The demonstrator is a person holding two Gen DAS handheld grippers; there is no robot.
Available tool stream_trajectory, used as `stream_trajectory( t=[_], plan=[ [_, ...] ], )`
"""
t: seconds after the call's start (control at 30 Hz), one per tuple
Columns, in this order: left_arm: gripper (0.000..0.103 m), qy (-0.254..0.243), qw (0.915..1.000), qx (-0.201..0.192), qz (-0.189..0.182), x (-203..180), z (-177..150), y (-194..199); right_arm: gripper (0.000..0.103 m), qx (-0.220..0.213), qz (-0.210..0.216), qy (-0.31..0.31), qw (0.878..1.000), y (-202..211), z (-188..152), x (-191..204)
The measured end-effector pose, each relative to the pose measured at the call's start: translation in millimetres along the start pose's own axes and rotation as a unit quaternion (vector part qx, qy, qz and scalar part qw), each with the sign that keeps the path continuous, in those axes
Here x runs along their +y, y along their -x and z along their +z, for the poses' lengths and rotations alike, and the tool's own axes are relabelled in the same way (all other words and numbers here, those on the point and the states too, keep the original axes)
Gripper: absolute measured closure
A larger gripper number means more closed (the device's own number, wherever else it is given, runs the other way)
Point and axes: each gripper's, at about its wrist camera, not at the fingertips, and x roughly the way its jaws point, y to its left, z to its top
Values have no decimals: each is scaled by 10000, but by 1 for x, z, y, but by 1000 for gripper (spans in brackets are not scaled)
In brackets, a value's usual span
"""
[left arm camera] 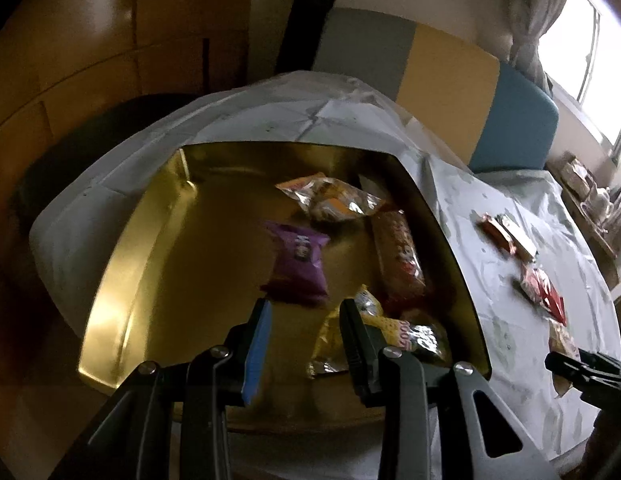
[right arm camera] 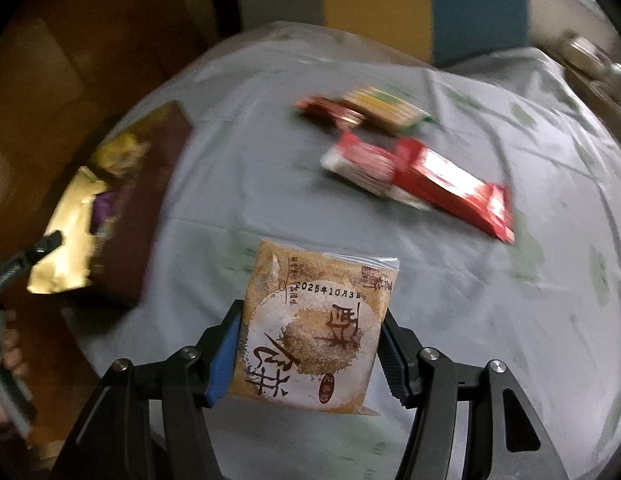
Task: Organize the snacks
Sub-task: 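Carry the clear pastry bag with the right tool into the gold tray and release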
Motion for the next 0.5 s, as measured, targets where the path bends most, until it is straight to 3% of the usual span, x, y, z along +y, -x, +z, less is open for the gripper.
stream_trajectory(
  t=[0.2,0.37,0.5],
  plan=[
    [67,277,9993,-176,153,23,6,9,41,-290,636,722,9949,7,30,61],
    [67,494,9981,-212,302,44,6,11,41,-433,1205,1400,9818,7,51,127],
    [67,595,9973,-175,385,55,3,10,41,-383,1406,1890,9711,-7,55,172]
  ],
)
